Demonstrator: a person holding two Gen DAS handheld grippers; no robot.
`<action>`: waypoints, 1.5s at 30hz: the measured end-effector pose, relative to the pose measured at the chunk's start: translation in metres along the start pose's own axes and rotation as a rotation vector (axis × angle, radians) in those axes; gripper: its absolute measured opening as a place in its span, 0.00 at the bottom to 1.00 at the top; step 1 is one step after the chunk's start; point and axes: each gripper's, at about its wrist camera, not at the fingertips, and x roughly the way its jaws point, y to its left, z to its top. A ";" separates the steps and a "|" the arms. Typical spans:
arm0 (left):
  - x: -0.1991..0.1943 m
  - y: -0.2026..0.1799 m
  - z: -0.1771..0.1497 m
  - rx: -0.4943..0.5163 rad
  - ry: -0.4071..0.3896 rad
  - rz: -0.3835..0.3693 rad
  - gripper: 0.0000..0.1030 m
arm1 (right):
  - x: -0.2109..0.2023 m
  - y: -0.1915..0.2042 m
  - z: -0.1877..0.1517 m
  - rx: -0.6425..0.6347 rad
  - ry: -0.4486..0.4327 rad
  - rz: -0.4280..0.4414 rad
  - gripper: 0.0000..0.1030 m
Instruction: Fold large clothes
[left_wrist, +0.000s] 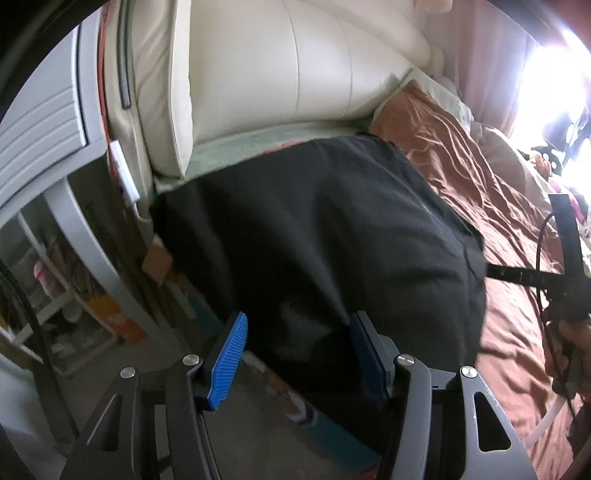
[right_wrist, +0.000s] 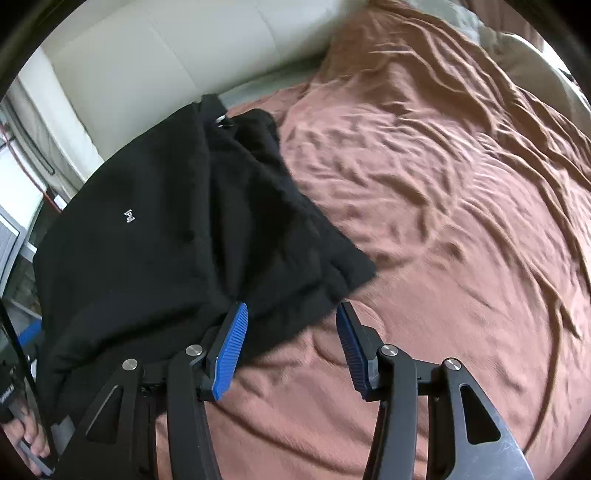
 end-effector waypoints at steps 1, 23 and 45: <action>-0.004 -0.002 -0.003 0.004 0.002 -0.003 0.57 | -0.005 -0.003 -0.002 0.002 -0.001 -0.007 0.46; -0.117 -0.080 -0.013 0.048 -0.088 -0.086 0.90 | -0.223 -0.030 -0.105 0.034 -0.163 -0.077 0.81; -0.186 -0.132 -0.064 0.184 -0.134 -0.269 1.00 | -0.363 -0.022 -0.278 0.181 -0.352 -0.267 1.00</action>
